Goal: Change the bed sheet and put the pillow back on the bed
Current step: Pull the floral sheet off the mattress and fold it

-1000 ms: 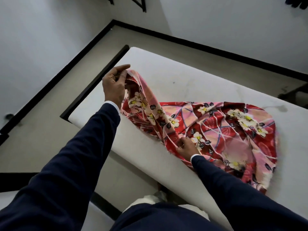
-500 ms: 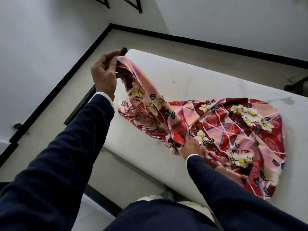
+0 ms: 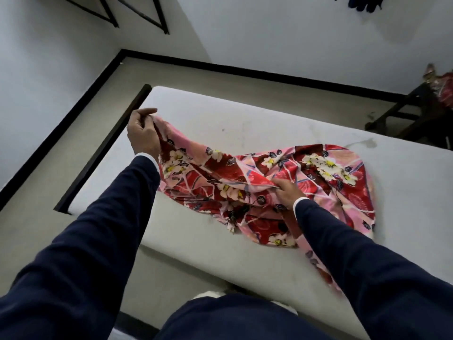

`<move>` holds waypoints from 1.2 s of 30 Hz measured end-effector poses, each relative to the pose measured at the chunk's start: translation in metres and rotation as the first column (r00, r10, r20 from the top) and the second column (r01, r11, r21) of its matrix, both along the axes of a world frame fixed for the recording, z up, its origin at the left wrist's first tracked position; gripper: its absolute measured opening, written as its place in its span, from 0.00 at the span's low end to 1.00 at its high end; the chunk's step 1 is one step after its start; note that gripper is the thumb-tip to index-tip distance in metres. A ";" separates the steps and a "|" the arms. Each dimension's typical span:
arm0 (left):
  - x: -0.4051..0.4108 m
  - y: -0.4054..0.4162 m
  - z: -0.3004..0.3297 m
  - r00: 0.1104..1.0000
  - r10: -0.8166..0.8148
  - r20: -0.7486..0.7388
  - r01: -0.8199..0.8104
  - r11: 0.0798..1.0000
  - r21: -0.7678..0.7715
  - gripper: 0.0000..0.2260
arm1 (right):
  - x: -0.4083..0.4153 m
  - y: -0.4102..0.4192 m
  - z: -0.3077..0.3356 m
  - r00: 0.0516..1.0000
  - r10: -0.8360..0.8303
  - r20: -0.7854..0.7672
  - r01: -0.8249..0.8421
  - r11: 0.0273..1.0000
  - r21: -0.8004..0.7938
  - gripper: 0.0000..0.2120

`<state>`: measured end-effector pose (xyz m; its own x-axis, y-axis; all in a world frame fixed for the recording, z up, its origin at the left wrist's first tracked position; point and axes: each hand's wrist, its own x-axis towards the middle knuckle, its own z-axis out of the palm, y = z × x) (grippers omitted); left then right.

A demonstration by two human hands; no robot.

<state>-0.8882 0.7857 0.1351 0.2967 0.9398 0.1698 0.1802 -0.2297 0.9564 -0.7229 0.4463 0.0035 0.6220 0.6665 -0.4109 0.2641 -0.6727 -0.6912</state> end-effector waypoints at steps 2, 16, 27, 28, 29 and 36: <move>0.008 0.005 0.003 0.999 0.035 0.011 -0.035 0.999 0.021 0.13 | 0.007 0.005 0.028 0.980 0.200 0.001 -0.200 0.979 -0.028 0.12; 0.009 0.054 0.027 0.939 0.343 0.017 -0.333 0.923 -0.194 0.15 | 0.046 -0.049 0.039 0.990 0.142 -0.023 -0.144 0.978 -0.149 0.09; 0.002 0.071 0.000 0.983 0.177 0.054 -0.151 0.936 -0.319 0.14 | 0.035 -0.044 0.037 0.959 -0.052 -0.279 0.059 0.998 0.015 0.41; 0.002 0.065 0.000 0.995 0.102 -0.019 -0.104 0.963 -0.249 0.18 | 0.030 -0.039 0.042 0.957 -0.073 -0.280 0.081 0.997 0.019 0.34; 0.003 0.058 -0.001 0.994 0.029 -0.105 -0.047 0.984 -0.174 0.23 | 0.027 -0.036 0.045 0.957 -0.099 -0.272 0.109 0.994 0.023 0.27; 0.022 0.020 -0.015 0.918 -0.169 -0.359 0.220 0.970 0.105 0.26 | 0.019 -0.033 0.049 0.925 -0.174 -0.338 0.231 0.963 0.138 0.10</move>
